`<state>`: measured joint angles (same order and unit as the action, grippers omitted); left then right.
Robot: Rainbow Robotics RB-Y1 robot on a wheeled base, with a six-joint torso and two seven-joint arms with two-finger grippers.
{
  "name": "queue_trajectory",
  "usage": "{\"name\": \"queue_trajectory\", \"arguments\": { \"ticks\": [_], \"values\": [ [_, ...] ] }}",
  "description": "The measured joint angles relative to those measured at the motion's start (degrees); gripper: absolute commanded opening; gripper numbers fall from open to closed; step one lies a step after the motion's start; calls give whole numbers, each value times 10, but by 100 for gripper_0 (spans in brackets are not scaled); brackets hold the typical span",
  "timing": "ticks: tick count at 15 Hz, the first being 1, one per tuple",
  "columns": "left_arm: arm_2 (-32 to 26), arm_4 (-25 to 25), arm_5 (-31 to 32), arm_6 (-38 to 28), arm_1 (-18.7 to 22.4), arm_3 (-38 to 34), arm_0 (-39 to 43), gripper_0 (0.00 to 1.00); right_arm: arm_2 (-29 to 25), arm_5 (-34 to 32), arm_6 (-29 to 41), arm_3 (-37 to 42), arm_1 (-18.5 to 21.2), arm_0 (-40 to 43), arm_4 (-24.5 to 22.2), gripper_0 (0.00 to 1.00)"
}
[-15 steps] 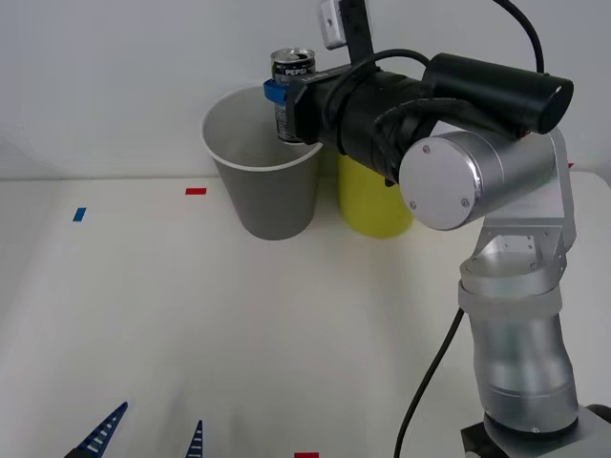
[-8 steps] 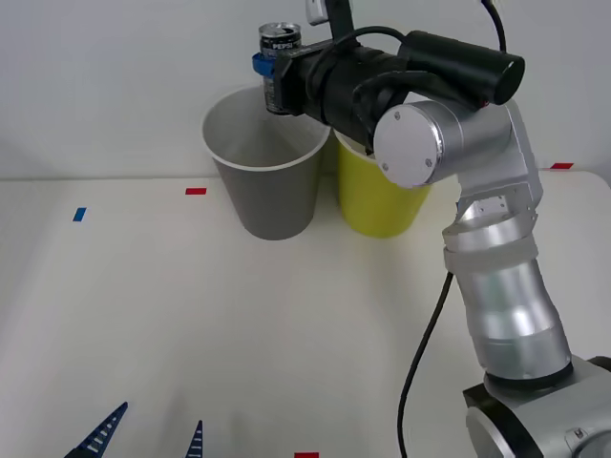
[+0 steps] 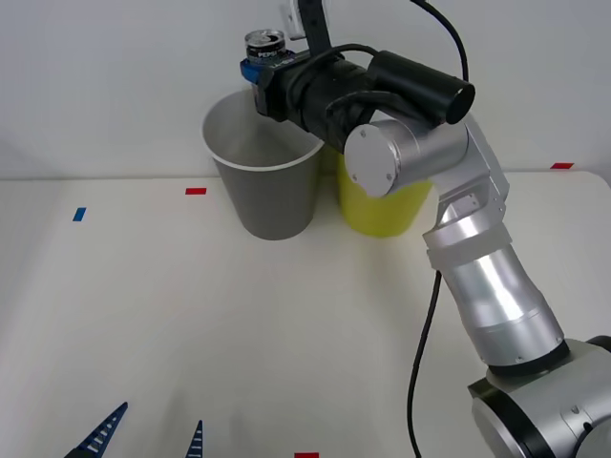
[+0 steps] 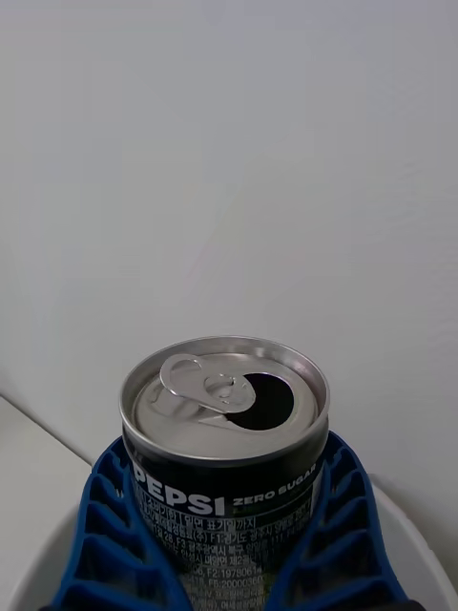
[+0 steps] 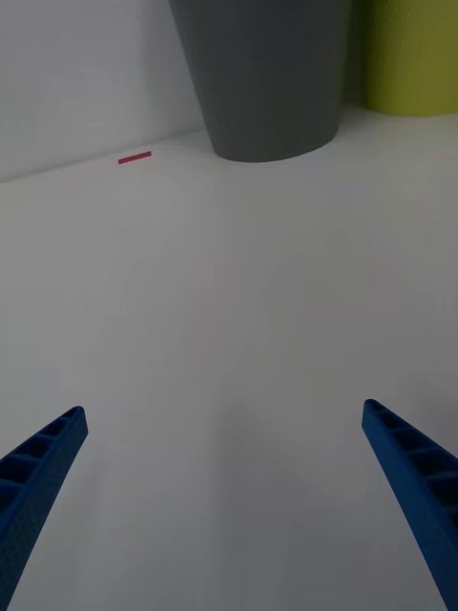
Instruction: Put cans in the gray bin and PET bottles in the light green bin.
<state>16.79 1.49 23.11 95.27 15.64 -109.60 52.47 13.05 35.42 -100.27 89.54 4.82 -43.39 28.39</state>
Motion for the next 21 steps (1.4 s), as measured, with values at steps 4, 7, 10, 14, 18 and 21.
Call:
{"name": "queue_trajectory", "arguments": {
  "ticks": [4,7,10,14,18,21],
  "values": [
    [0,0,0,0,0,0,0,100,16,-42,5,-50,2,-22,3,6],
    [0,0,0,0,0,0,0,100,19,-63,1,-77,2,-34,7,6],
    [0,0,0,0,0,0,0,100,20,-64,1,-79,4,-37,11,6],
    [0,0,0,0,0,0,0,100,20,-64,2,-81,1,-40,11,6],
    [0,0,0,0,0,0,0,100,19,-64,3,-82,0,-41,11,88],
    [0,0,0,0,0,0,0,100,19,-65,1,-82,0,-41,10,100]
  ]
}}
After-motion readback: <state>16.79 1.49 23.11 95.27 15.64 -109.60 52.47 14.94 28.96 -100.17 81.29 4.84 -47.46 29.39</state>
